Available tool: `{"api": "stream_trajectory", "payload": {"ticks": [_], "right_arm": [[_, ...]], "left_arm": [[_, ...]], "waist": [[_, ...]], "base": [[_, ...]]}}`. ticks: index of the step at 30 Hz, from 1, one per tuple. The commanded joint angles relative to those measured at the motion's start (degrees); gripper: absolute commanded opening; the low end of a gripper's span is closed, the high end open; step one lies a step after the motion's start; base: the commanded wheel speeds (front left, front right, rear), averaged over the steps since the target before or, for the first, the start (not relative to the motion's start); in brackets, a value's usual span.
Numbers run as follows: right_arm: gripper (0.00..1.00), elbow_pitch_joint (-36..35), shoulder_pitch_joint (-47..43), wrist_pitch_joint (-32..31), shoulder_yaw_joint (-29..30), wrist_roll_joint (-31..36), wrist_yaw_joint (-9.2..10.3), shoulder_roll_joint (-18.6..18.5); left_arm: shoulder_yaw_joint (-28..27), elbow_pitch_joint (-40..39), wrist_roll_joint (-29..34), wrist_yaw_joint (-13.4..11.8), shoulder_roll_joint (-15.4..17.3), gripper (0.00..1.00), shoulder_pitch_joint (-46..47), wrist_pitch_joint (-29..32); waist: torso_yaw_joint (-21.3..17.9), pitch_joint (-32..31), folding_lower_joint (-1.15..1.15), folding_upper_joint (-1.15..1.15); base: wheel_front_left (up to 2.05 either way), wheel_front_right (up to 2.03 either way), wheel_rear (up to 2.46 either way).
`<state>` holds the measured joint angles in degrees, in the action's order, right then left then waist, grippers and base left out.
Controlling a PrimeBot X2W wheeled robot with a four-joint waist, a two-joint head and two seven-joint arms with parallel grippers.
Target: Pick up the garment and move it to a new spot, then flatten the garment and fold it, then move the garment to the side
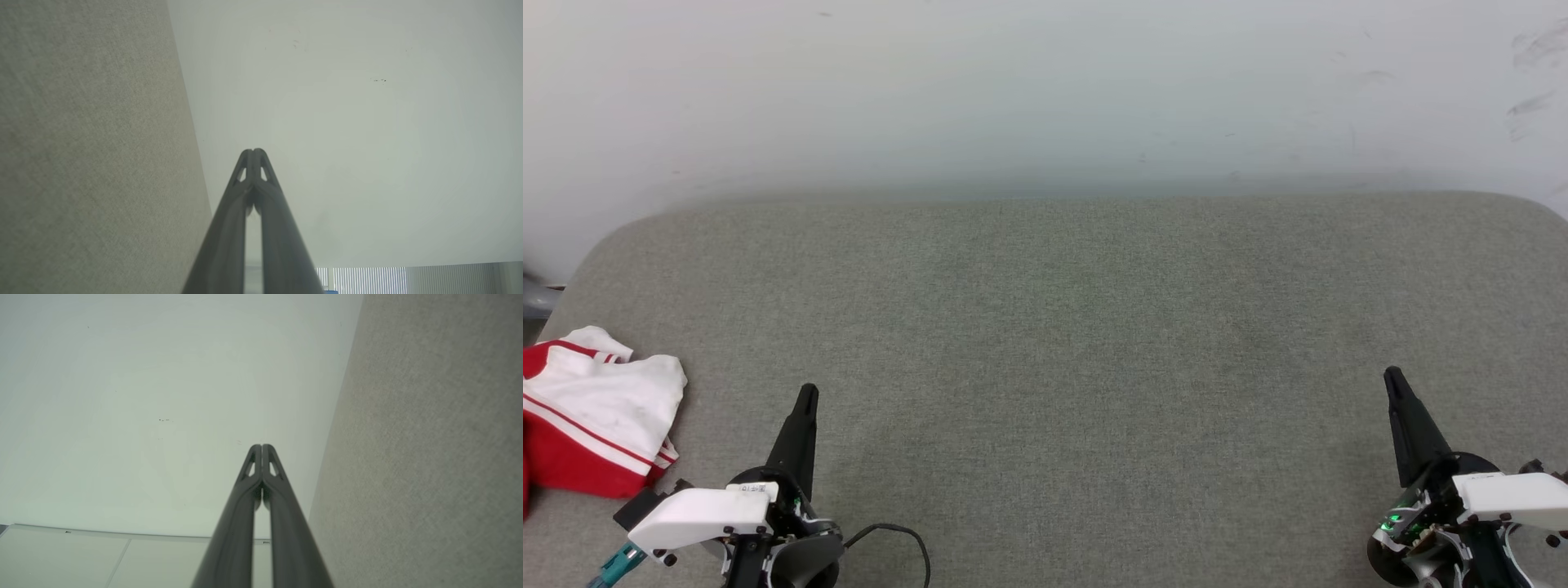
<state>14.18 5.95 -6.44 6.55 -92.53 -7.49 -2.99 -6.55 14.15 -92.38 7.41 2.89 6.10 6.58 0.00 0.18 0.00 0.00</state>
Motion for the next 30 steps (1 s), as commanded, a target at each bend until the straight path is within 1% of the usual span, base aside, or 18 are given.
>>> {"api": "stream_trajectory", "payload": {"ticks": [1,26,27,30], "right_arm": [[0.0,0.0,0.7,-0.2,0.0,0.3,0.0,0.2],[0.0,0.0,0.7,-0.1,0.0,0.3,0.0,0.2],[1.0,0.0,0.0,0.0,0.0,0.0,0.0,0.0],[1.0,0.4,-0.6,0.3,-0.2,0.1,0.0,0.0]], "left_arm": [[-0.1,-0.2,-0.1,0.3,-0.1,0.0,0.3,0.1],[-0.1,-0.2,-0.1,0.3,-0.1,0.0,0.3,0.1],[0.0,0.0,0.0,0.0,0.0,1.0,0.0,0.0],[0.5,0.5,0.1,-0.1,-0.1,1.0,-0.4,-0.2]], "waist": [[0.0,0.0,0.0,0.0],[0.0,0.0,0.0,0.0],[0.0,0.0,0.0,0.0],[0.0,0.0,0.0,0.0]], "base": [[0.0,0.0,0.0],[0.0,0.0,0.0],[0.0,0.0,0.0],[0.0,0.0,0.0]]}}
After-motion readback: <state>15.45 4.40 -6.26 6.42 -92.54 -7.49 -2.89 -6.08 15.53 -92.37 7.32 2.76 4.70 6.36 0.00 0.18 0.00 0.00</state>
